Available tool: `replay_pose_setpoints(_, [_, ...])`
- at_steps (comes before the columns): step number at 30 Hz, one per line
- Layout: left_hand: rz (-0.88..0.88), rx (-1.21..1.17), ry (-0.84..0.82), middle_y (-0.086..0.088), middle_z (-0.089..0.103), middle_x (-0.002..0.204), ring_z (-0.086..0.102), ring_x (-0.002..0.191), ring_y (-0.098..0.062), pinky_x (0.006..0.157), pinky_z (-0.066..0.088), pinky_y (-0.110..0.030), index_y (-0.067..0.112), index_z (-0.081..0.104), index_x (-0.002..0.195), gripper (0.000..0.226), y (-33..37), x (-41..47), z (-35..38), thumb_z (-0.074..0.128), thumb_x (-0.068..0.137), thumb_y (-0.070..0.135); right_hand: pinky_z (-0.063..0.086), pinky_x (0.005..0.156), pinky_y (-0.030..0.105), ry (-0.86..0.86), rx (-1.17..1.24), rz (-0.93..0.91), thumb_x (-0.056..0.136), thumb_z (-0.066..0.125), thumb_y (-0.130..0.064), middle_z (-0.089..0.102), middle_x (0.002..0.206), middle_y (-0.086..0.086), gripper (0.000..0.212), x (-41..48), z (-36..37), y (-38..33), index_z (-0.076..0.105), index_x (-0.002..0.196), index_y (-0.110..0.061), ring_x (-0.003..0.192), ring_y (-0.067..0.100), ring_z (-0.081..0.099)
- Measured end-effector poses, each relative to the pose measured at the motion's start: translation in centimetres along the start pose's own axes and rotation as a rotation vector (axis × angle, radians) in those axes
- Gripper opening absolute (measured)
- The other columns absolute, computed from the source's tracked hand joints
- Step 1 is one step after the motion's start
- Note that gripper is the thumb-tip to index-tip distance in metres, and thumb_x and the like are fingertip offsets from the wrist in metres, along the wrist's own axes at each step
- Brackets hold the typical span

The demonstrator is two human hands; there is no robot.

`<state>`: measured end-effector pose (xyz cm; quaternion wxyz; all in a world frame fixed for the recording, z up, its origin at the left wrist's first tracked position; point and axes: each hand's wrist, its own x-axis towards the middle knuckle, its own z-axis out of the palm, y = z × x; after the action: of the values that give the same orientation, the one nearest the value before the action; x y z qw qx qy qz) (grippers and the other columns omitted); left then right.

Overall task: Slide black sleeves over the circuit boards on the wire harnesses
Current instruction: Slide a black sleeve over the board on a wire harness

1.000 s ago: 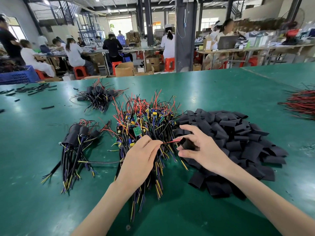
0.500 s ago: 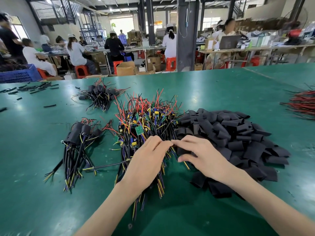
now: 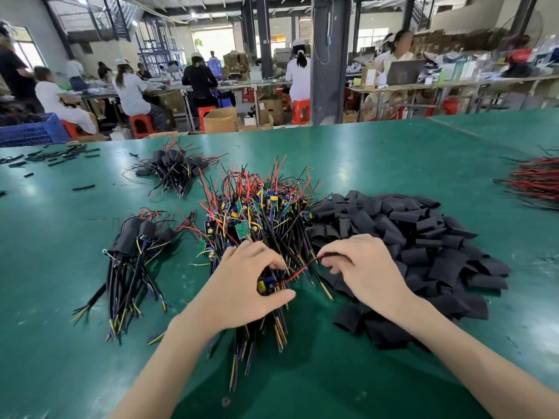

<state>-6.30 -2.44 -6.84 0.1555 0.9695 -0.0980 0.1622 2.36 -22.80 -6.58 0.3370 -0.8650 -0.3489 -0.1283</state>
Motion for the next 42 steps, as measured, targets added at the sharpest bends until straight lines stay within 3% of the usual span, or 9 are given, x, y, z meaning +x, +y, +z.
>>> replay_pose_setpoints(3, [-0.011,-0.089,0.013,0.018,0.051,0.095,0.041,0.095,-0.006,0.095,0.031,-0.035,0.026,0.064,0.089,0.019,-0.4,0.1,0.0,0.07,0.081,0.042,0.035,0.054,0.007,0.044,0.131,0.037,0.079,0.066,0.001,0.062,0.056,-0.007,0.014,0.1,-0.4,0.2,0.074,0.079,-0.011,0.049,-0.007,0.054])
replay_pose_setpoints(6, [-0.031,-0.18,0.04,0.017,0.053,0.088,0.045,0.091,-0.003,0.083,0.035,-0.026,0.028,0.057,0.086,0.013,-0.4,0.2,-0.2,0.066,0.085,0.036,0.035,0.057,0.006,0.042,0.166,0.014,0.08,0.066,0.001,0.062,0.06,-0.008,0.013,0.1,-0.5,0.3,0.073,0.084,-0.009,0.052,-0.005,0.056])
replay_pose_setpoints(9, [-0.09,-0.273,0.106,0.005,0.06,0.077,0.055,0.068,-0.009,0.067,0.042,-0.026,0.038,0.047,0.09,0.011,-0.2,0.4,-0.5,0.057,0.089,0.039,0.033,0.083,0.025,0.009,-0.143,-0.158,0.081,0.071,-0.017,0.068,0.082,-0.003,0.021,0.2,-0.3,0.8,0.07,0.101,-0.013,0.079,0.017,0.059])
replay_pose_setpoints(11, [-0.102,-0.317,0.139,0.001,0.06,0.072,0.048,0.054,-0.01,0.059,0.039,-0.021,0.041,0.047,0.093,0.011,-0.2,0.4,-0.5,0.057,0.088,0.039,0.031,0.086,0.035,0.021,-0.429,-0.268,0.074,0.077,-0.025,0.066,0.085,0.0,0.036,0.1,0.0,1.1,0.068,0.106,-0.01,0.084,0.02,0.055])
replay_pose_setpoints(16, [-0.113,-0.312,0.012,0.018,0.058,0.079,0.055,0.078,0.004,0.072,0.037,-0.006,0.033,0.042,0.13,0.043,-0.2,0.3,0.7,0.056,0.093,0.015,0.027,0.094,0.037,-0.015,-0.545,-0.291,0.082,0.071,-0.03,0.059,0.091,0.002,0.055,-0.2,0.6,1.3,0.055,0.127,-0.003,0.086,0.023,0.061])
replay_pose_setpoints(21, [-0.108,-0.357,0.002,0.019,0.06,0.098,0.057,0.097,0.0,0.089,0.042,-0.02,0.032,0.041,0.111,0.026,0.6,0.5,1.6,0.057,0.094,0.019,0.011,0.105,0.021,-0.181,-0.286,-0.243,0.095,0.051,-0.026,0.05,0.115,0.002,0.053,-0.1,0.7,1.1,0.033,0.143,-0.011,0.116,0.016,0.038])
replay_pose_setpoints(27, [-0.017,-0.29,0.146,0.009,0.05,0.098,0.049,0.091,0.002,0.083,0.036,-0.008,0.017,0.061,0.112,0.024,1.7,0.5,1.7,0.065,0.088,0.016,0.042,0.084,0.027,-0.127,0.019,-0.162,0.082,0.069,-0.016,0.051,0.109,-0.003,0.031,0.0,0.1,0.5,0.06,0.111,-0.01,0.096,0.016,0.052])
replay_pose_setpoints(33, [0.003,-0.278,0.223,0.009,0.049,0.092,0.048,0.088,0.007,0.08,0.032,-0.004,0.013,0.066,0.11,0.025,1.8,0.6,1.5,0.069,0.085,0.013,0.044,0.078,0.032,-0.1,0.086,-0.134,0.078,0.073,-0.015,0.054,0.101,-0.003,0.03,-0.1,0.2,0.3,0.064,0.107,-0.013,0.085,0.021,0.053])
replay_pose_setpoints(42, [0.004,-0.311,0.251,0.013,0.051,0.092,0.052,0.087,0.004,0.08,0.035,-0.006,0.02,0.069,0.11,0.029,1.6,0.7,1.5,0.071,0.082,0.013,0.047,0.082,0.018,-0.083,0.448,0.059,0.07,0.077,-0.001,0.066,0.093,-0.001,0.028,0.0,-0.2,0.0,0.066,0.089,-0.019,0.085,0.009,0.063])
